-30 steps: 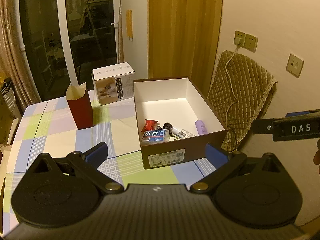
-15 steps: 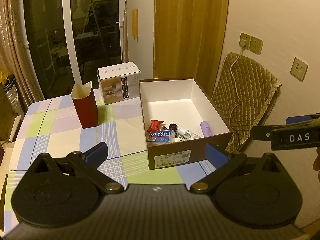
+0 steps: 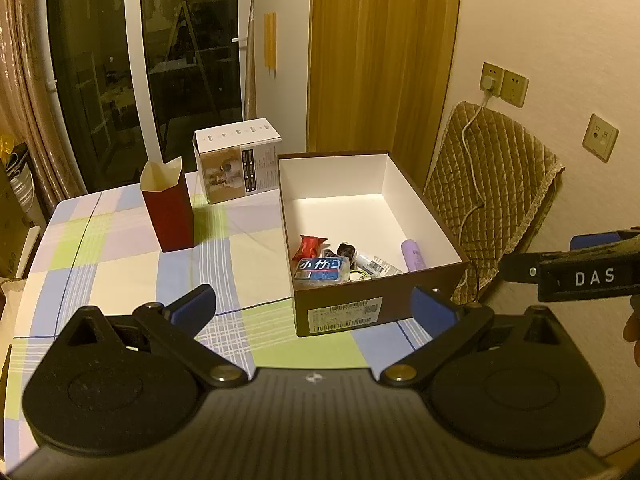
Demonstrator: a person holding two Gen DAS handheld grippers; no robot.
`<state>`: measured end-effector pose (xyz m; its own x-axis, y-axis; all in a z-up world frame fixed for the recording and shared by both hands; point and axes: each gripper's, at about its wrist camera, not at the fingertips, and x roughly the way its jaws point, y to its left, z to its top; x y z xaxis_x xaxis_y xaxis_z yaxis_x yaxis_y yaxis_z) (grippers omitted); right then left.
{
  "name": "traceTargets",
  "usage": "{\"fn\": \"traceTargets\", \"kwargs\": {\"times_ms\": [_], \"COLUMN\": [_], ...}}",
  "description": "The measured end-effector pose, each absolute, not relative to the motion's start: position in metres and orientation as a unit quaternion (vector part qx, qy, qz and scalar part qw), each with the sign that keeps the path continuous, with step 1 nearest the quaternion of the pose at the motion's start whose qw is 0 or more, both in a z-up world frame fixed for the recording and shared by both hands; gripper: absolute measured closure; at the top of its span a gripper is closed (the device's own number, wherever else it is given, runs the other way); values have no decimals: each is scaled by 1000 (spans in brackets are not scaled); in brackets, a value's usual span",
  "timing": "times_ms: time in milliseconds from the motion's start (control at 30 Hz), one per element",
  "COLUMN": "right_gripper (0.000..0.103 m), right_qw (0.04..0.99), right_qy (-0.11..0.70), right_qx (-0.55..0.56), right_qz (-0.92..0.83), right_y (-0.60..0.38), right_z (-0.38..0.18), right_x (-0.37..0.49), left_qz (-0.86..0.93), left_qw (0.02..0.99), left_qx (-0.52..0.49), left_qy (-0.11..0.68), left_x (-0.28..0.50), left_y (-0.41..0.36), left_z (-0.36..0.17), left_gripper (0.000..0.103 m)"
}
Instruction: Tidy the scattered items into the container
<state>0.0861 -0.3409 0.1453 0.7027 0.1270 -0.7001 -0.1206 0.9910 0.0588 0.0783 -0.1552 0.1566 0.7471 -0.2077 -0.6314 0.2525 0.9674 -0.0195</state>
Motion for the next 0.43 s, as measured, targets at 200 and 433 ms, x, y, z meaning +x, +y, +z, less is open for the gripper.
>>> {"fn": "traceTargets", "kwargs": {"times_ms": [200,433], "right_gripper": [0,0], "right_qw": [921,920], "right_qy": [383,386], "right_qx": [5,7], "right_qz": [66,63], "right_y": [-341,-342], "right_z": [141,138], "right_x": [86,85], "left_qz": [-124,-128], "left_qw": [933,935], "left_qx": [33,35], "left_qy": [335,328], "left_x": [79,78], "left_y": [-155,-156], "left_z": [155,152], "left_gripper": [1,1]}}
